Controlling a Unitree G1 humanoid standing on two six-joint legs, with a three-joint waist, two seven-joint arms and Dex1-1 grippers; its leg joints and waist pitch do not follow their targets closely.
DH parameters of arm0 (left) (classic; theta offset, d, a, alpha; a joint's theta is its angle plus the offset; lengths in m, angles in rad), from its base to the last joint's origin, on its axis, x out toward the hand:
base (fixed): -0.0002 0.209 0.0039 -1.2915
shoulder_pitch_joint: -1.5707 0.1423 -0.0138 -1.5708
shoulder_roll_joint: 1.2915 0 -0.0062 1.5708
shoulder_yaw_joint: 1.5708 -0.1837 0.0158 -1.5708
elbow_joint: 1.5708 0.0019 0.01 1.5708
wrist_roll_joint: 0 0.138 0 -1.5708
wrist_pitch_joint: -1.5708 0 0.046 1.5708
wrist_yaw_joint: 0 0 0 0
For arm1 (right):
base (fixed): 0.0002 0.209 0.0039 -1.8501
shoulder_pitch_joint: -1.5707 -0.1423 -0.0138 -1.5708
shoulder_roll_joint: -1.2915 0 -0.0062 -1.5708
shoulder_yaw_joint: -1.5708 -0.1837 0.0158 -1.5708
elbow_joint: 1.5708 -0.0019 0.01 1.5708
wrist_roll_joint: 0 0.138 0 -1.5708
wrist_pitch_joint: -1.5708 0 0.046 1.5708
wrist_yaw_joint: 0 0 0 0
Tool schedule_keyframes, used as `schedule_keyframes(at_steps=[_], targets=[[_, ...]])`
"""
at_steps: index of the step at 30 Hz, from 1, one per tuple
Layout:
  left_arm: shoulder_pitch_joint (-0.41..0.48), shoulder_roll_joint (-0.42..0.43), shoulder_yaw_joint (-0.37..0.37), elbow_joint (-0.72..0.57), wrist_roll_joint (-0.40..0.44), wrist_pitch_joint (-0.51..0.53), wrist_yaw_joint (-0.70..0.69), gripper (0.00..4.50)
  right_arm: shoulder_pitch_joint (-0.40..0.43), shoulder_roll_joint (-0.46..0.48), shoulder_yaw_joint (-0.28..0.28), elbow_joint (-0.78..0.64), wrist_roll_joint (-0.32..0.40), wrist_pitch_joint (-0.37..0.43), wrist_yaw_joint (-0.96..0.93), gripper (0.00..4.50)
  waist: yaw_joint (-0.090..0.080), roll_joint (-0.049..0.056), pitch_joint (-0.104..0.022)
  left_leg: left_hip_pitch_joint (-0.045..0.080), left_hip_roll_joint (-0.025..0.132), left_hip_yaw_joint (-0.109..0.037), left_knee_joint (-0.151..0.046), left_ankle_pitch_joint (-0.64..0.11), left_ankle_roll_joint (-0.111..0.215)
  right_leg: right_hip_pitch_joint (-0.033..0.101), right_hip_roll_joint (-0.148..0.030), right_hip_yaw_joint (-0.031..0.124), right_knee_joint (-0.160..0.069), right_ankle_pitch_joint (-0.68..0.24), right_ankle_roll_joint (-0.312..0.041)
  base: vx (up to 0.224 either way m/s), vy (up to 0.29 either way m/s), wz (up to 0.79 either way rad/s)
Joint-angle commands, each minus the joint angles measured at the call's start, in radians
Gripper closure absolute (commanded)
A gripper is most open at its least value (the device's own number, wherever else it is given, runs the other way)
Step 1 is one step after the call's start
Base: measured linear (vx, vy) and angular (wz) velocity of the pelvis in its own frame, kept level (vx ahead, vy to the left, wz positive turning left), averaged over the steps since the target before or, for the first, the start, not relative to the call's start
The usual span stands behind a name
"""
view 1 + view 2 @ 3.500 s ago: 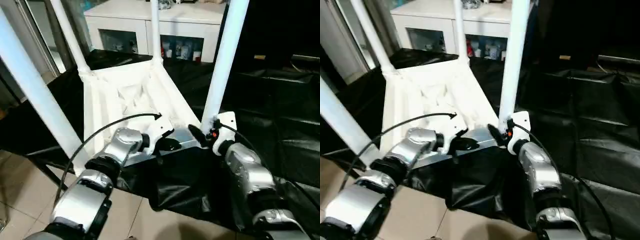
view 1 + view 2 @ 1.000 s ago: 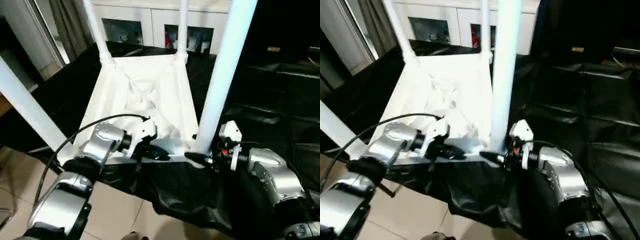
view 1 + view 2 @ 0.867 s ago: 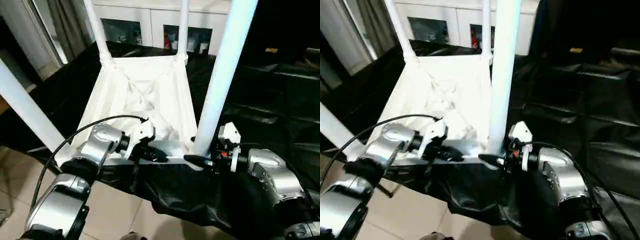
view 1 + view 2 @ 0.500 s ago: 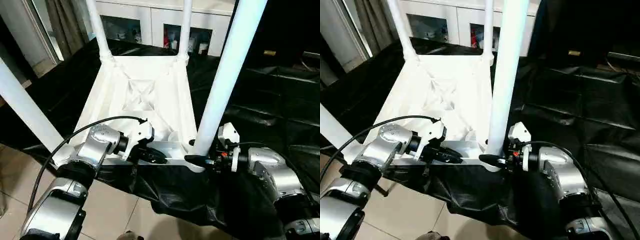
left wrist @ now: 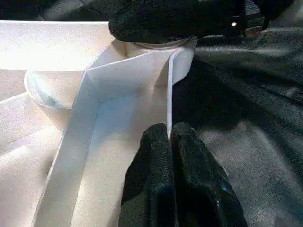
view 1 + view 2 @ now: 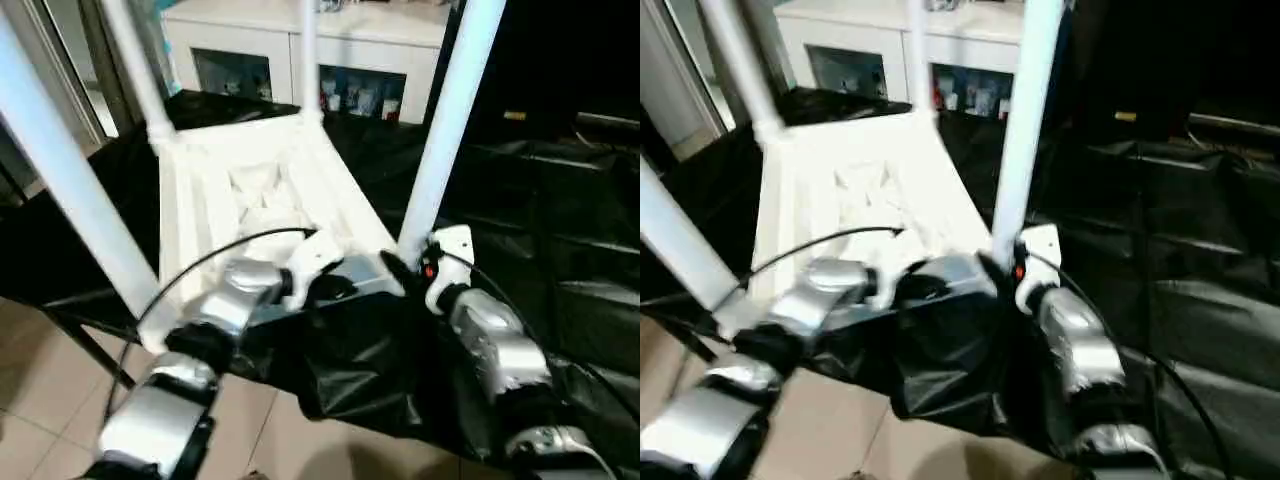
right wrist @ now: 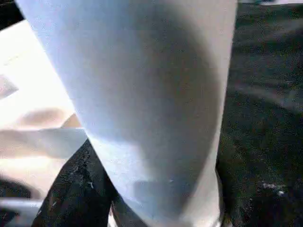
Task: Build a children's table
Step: Rotate leg to tighten
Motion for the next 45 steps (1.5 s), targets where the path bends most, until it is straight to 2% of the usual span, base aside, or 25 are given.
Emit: schedule_keyframes(at_steps=[1,2,4,6,12,13,14,15,16,17,18,19,21,22,23,24,26,27,29,31,33,38,42,44,45], targets=[[-0.032,-0.076,-0.01,-0.004,-0.026,-0.014,0.031,4.5,0.025,0.067,0.094,0.07,-0.057,0.044,0.029,1.94,-0.006,-0.01,-0.034,0.02,0.096,-0.062,-0.096,-0.397,-0.035,0.006,-0.106,0.075,-0.103,-0.47,-0.121,0.0,0.0,0.0],[-0.035,-0.082,-0.013,0.001,-0.025,-0.019,0.023,4.5,0.024,0.067,0.109,0.065,-0.065,0.023,0.048,1.94,-0.006,-0.009,-0.035,0.018,0.096,-0.062,-0.096,-0.393,-0.033,0.008,-0.106,0.076,-0.1,-0.459,-0.126,0.0,0.0,0.0],[-0.038,-0.077,-0.017,0.01,-0.026,-0.032,-0.007,4.5,0.026,0.059,0.13,0.055,-0.067,-0.016,0.097,1.38,-0.004,-0.012,-0.039,0.013,0.096,-0.059,-0.095,-0.359,-0.02,0.012,-0.108,0.08,-0.095,-0.412,-0.141,0.0,0.0,0.0],[-0.028,-0.055,-0.023,0.001,-0.029,-0.04,-0.061,4.5,0.03,0.041,0.134,0.034,-0.044,-0.029,0.169,1.19,0.001,-0.013,-0.042,0.013,0.096,-0.056,-0.092,-0.334,-0.003,0.014,-0.11,0.083,-0.092,-0.382,-0.159,0.0,0.0,0.0],[0.005,0.012,-0.041,-0.035,-0.037,-0.054,-0.188,4.5,0.037,-0.032,0.151,-0.002,-0.021,-0.059,0.314,1.14,0.007,-0.018,-0.049,0.006,0.096,-0.048,-0.086,-0.26,0.039,0.021,-0.105,0.083,-0.079,-0.303,-0.193,0.0,0.0,0.0],[0.011,0.028,-0.044,-0.042,-0.039,-0.056,-0.215,4.5,0.039,-0.051,0.158,-0.01,-0.016,-0.063,0.355,1.14,0.008,-0.016,-0.053,-0.004,0.097,-0.048,-0.083,-0.21,0.051,0.029,-0.106,0.082,-0.068,-0.248,-0.204,0.0,0.0,0.0],[0.017,0.045,-0.048,-0.048,-0.04,-0.06,-0.245,4.5,0.042,-0.072,0.164,-0.019,-0.01,-0.066,0.405,1.14,0.01,-0.016,-0.055,-0.003,0.098,-0.047,-0.081,-0.189,0.059,0.028,-0.104,0.081,-0.065,-0.217,-0.209,0.053,-0.027,-0.03],[0.025,0.066,-0.05,-0.057,-0.044,-0.06,-0.285,4.5,0.046,-0.095,0.167,-0.028,-0.004,-0.074,0.463,1.14,0.013,-0.016,-0.06,-0.006,0.098,-0.041,-0.072,-0.125,0.089,0.029,-0.098,0.079,-0.048,-0.093,-0.242,0.059,-0.021,-0.01],[0.034,0.087,-0.054,-0.071,-0.049,-0.061,-0.331,4.5,0.049,-0.116,0.169,-0.036,0.001,-0.086,0.514,1.14,0.016,-0.015,-0.062,-0.007,0.097,-0.041,-0.069,-0.106,0.1,0.031,-0.098,0.077,-0.041,-0.055,-0.253,0.059,-0.021,-0.01],[0.042,0.103,-0.058,-0.083,-0.054,-0.06,-0.37,4.5,0.052,-0.131,0.168,-0.042,0.007,-0.087,0.555,1.14,0.017,-0.017,-0.067,-0.012,0.093,-0.039,-0.06,-0.059,0.13,0.033,-0.095,0.076,-0.028,0.038,-0.269,0.056,-0.013,-0.01],[0.051,0.121,-0.063,-0.097,-0.059,-0.054,-0.412,4.5,0.053,-0.147,0.166,-0.049,0.019,-0.084,0.595,1.14,0.02,-0.019,-0.074,-0.012,0.091,-0.038,-0.049,-0.002,0.167,0.029,-0.093,0.076,-0.012,0.15,-0.284,0.051,-0.01,0.03],[0.057,0.136,-0.066,-0.107,-0.064,-0.053,-0.444,4.5,0.053,-0.159,0.163,-0.054,0.031,-0.08,0.626,1.14,0.023,-0.016,-0.078,-0.01,0.092,-0.039,-0.043,0.029,0.187,0.025,-0.091,0.075,-0.003,0.199,-0.292,0.051,-0.01,0.03],[0.063,0.16,-0.066,-0.118,-0.071,-0.05,-0.484,4.5,0.053,-0.179,0.161,-0.067,0.052,-0.062,0.676,1.14,0.024,-0.019,-0.081,-0.021,0.089,-0.041,-0.03,0.086,0.235,0.023,-0.091,0.072,0.013,0.299,-0.306,0.0,0.0,0.0],[0.063,0.165,-0.064,-0.118,-0.073,-0.052,-0.49,4.5,0.053,-0.184,0.163,-0.069,0.056,-0.06,0.688,1.14,0.031,-0.014,-0.082,-0.02,0.093,-0.041,-0.024,0.085,0.246,0.013,-0.091,0.072,0.016,0.3,-0.307,0.0,0.0,0.0],[0.063,0.174,-0.062,-0.119,-0.077,-0.053,-0.5,4.5,0.052,-0.193,0.163,-0.069,0.061,-0.056,0.709,1.14,0.034,-0.013,-0.075,-0.024,0.095,-0.042,-0.025,0.056,0.245,0.01,-0.09,0.07,0.01,0.247,-0.304,0.0,0.0,0.0],[0.063,0.174,-0.062,-0.119,-0.077,-0.053,-0.5,4.5,0.052,-0.193,0.163,-0.069,0.061,-0.056,0.709,1.14,0.037,-0.013,-0.071,-0.023,0.099,-0.043,-0.032,0.004,0.224,0.012,-0.092,0.069,0.0,0.153,-0.293,0.0,0.0,0.0],[0.063,0.183,-0.06,-0.121,-0.081,-0.054,-0.508,4.5,0.05,-0.202,0.165,-0.068,0.066,-0.051,0.737,1.14,0.036,-0.011,-0.067,-0.02,0.102,-0.044,-0.039,-0.046,0.193,0.012,-0.092,0.069,-0.008,0.065,-0.286,0.0,0.0,0.0],[0.062,0.186,-0.059,-0.12,-0.081,-0.054,-0.509,4.5,0.049,-0.206,0.167,-0.067,0.066,-0.05,0.748,1.4,0.032,-0.012,-0.06,-0.018,0.104,-0.044,-0.049,-0.121,0.142,0.011,-0.09,0.073,-0.021,-0.047,-0.276,0.0,0.0,0.0],[0.061,0.193,-0.055,-0.124,-0.084,-0.05,-0.517,4.5,0.05,-0.219,0.178,-0.064,0.062,-0.052,0.783,1.48,0.032,-0.014,-0.057,-0.013,0.102,-0.042,-0.056,-0.175,0.096,0.013,-0.093,0.078,-0.031,-0.129,-0.262,0.0,0.0,0.0],[0.06,0.193,-0.053,-0.125,-0.086,-0.046,-0.517,4.5,0.051,-0.225,0.183,-0.062,0.062,-0.052,0.798,1.67,0.033,-0.013,-0.057,-0.011,0.103,-0.041,-0.057,-0.174,0.078,0.011,-0.094,0.082,-0.033,-0.14,-0.254,0.0,0.0,0.0],[0.06,0.193,-0.053,-0.125,-0.087,-0.046,-0.517,4.5,0.052,-0.227,0.184,-0.062,0.064,-0.05,0.802,1.87,0.032,-0.015,-0.059,-0.014,0.101,-0.042,-0.056,-0.148,0.079,0.013,-0.093,0.081,-0.028,-0.105,-0.256,0.0,0.0,0.0],[0.063,0.187,-0.055,-0.127,-0.091,-0.044,-0.507,4.5,0.061,-0.225,0.186,-0.076,0.074,-0.035,0.812,1.93,0.033,-0.018,-0.064,-0.019,0.097,-0.04,-0.047,-0.082,0.12,0.015,-0.092,0.079,-0.016,0.001,-0.271,0.0,0.0,0.0],[0.06,0.169,-0.045,-0.115,-0.087,-0.046,-0.452,4.5,0.072,-0.218,0.187,-0.082,0.068,-0.026,0.797,1.94,0.035,-0.018,-0.063,-0.019,0.097,-0.04,-0.046,-0.091,0.129,0.014,-0.093,0.078,-0.022,-0.033,-0.264,0.0,0.0,0.0],[0.045,0.146,-0.03,-0.087,-0.073,-0.045,-0.364,4.5,0.083,-0.199,0.182,-0.081,0.053,-0.017,0.73,1.94,0.037,-0.018,-0.06,-0.017,0.098,-0.04,-0.049,-0.11,0.118,0.013,-0.092,0.078,-0.026,-0.067,-0.259,0.0,0.0,0.0],[0.036,0.133,-0.022,-0.071,-0.067,-0.044,-0.321,4.5,0.084,-0.183,0.174,-0.071,0.037,-0.019,0.668,1.94,0.037,-0.016,-0.057,-0.013,0.101,-0.041,-0.054,-0.143,0.096,0.009,-0.092,0.08,-0.033,-0.118,-0.251,0.0,0.0,0.0]])
